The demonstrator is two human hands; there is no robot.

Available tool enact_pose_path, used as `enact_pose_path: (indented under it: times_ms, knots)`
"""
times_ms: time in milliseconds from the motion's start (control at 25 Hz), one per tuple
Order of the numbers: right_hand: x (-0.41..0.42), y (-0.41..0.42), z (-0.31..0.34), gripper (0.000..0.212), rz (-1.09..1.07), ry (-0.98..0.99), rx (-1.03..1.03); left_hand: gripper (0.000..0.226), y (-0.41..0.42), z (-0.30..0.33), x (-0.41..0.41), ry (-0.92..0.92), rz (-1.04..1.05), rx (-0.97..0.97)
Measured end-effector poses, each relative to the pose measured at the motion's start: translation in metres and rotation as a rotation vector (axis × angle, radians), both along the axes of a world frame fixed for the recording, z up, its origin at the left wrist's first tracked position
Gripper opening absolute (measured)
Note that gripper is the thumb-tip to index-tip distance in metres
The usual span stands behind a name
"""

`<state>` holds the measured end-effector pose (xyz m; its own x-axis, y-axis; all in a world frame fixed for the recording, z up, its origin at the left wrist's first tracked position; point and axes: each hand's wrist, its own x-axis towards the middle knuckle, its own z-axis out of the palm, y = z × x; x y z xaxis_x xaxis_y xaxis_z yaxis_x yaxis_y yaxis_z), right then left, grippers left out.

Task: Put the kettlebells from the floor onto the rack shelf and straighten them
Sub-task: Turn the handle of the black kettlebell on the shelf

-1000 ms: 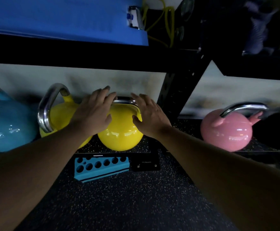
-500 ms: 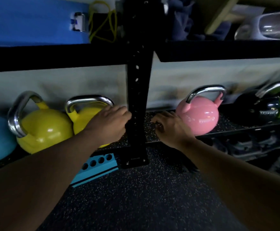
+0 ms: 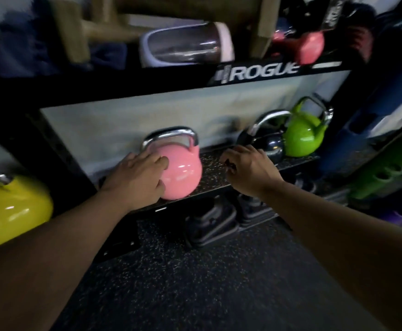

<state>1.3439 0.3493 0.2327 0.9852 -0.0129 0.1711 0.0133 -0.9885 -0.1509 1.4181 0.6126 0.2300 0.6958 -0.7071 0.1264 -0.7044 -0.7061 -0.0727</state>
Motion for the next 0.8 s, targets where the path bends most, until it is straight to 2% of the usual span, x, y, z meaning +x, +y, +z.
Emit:
enact_pose_path:
  times_ms: [160, 320, 520, 680, 800]
  knots:
    - [-0.003, -0.1, 0.009, 0.03, -0.062, -0.01, -0.04, 0.035, -0.098, 0.013, 0.006, -0.02, -0.014, -0.015]
    - [0.014, -0.16, 0.006, 0.024, -0.102, -0.022, -0.047, 0.026, -0.167, 0.007, 0.027, -0.053, -0.008, 0.01]
    - [0.063, -0.237, -0.007, 0.024, -0.101, -0.03, -0.071, 0.035, -0.25, -0.012, 0.074, -0.005, 0.035, -0.076]
    - [0.106, -0.286, -0.014, 0.04, -0.156, 0.034, -0.002, 0.046, -0.308, -0.021, 0.111, 0.119, 0.139, -0.209]
    - [0.132, -0.309, -0.024, 0.045, -0.188, 0.071, 0.059, 0.052, -0.358, -0.029, 0.122, 0.361, 0.277, -0.379]
